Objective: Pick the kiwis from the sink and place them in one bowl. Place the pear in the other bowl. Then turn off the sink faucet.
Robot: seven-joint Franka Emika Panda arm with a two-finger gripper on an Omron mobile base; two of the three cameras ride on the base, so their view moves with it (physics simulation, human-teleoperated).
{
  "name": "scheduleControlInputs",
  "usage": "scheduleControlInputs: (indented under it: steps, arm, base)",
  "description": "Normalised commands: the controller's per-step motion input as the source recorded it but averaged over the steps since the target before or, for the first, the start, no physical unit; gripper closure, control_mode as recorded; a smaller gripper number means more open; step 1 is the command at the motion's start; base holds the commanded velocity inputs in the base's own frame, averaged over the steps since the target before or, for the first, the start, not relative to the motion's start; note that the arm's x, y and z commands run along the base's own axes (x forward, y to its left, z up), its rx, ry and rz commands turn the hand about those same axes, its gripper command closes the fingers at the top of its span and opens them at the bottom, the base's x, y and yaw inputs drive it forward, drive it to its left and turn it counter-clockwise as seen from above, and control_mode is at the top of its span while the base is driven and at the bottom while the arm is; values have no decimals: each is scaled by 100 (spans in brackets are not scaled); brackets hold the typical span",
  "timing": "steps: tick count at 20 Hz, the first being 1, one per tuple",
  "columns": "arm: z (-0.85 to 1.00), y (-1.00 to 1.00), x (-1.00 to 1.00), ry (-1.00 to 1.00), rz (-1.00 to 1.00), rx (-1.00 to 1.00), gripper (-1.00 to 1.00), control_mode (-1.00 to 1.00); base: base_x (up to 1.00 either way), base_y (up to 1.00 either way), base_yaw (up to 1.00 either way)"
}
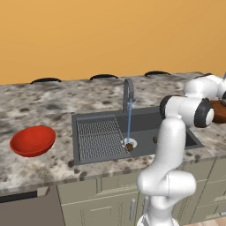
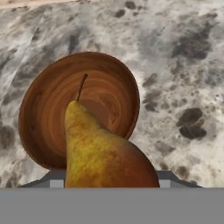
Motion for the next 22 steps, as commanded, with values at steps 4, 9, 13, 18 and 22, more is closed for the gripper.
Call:
scheduleControlInputs:
  steps: [4,9,13,18,22]
  arm:
    - [-17,-29,29,5,0,7,100,-100]
    - [-44,-15,25,6,0,1,100,-100]
    - [-52,-3,14,2,0,0,100,-100]
    - [-38,0,3,0,0,0,100,-100]
    - [-43,0,0,-3,0,0,100,-100]
  base:
    - [0,0,0]
    - [0,0,0]
    - [0,0,0]
    - [0,0,0]
    - [0,0,0]
